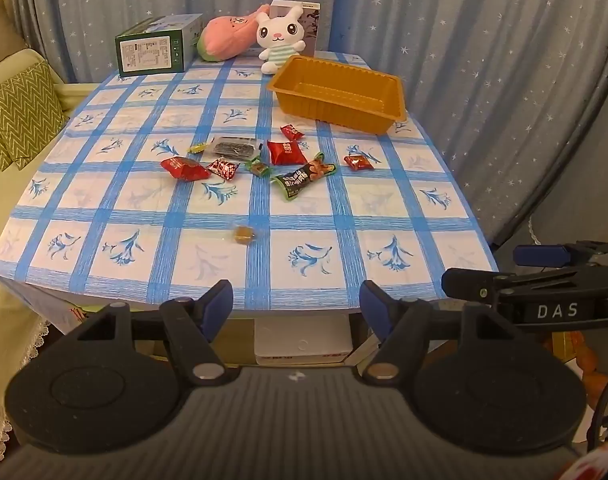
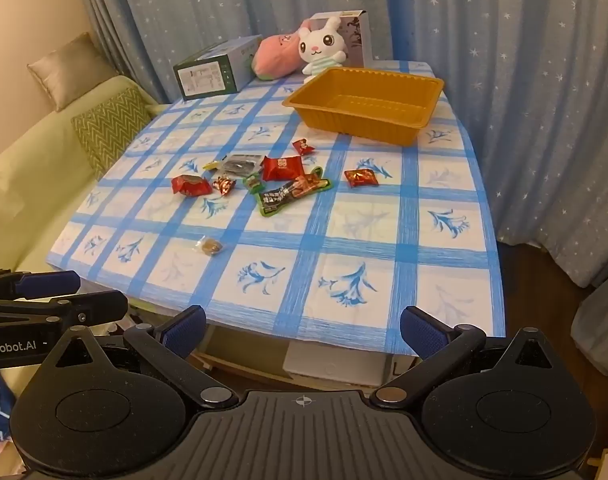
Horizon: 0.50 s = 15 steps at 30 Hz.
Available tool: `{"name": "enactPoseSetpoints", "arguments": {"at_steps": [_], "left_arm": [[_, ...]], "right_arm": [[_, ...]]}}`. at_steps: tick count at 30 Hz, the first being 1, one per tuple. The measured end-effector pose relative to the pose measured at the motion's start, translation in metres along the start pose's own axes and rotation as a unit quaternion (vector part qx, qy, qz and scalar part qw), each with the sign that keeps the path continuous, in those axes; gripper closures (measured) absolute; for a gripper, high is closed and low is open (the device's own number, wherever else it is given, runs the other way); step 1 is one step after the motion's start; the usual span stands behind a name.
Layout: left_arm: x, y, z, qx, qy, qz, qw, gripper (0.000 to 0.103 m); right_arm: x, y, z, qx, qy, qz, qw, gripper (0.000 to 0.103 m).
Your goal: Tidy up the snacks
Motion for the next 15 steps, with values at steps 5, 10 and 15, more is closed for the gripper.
{"name": "enactPoseSetpoints", "arguments": {"at_steps": [5, 10, 15], "left_arm": [[0.0000, -0.0001, -0.0012, 0.000, -0.001, 0.000, 1.0000, 0.035], [0.0000, -0.0001, -0.0003, 0.001, -0.002, 0.001, 1.0000, 0.035], [0.0001, 0.0000, -0.0002, 0.002, -0.002, 0.001, 1.0000, 0.035]], "right_arm": [[-0.0008, 0.0006, -0.0003, 0.002, -0.001, 0.000, 1.000, 0.000], [-0.0017, 0.0011, -0.0003, 0.001, 0.000, 0.001, 1.000, 0.000], [-0.0025, 0.0015, -0.0004, 0.001, 0.000, 0.001, 1.000, 0.000]]}}
Point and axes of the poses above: each gripper's, at about its wrist camera, not at the fingertips, and x roughly against the way its jaws point, z to its left, y to its top, the point moved 10 cm from there along -x, roughly the way its jaws point, and after that the axes turned 11 degrees about -z, right-handed, at the moved point
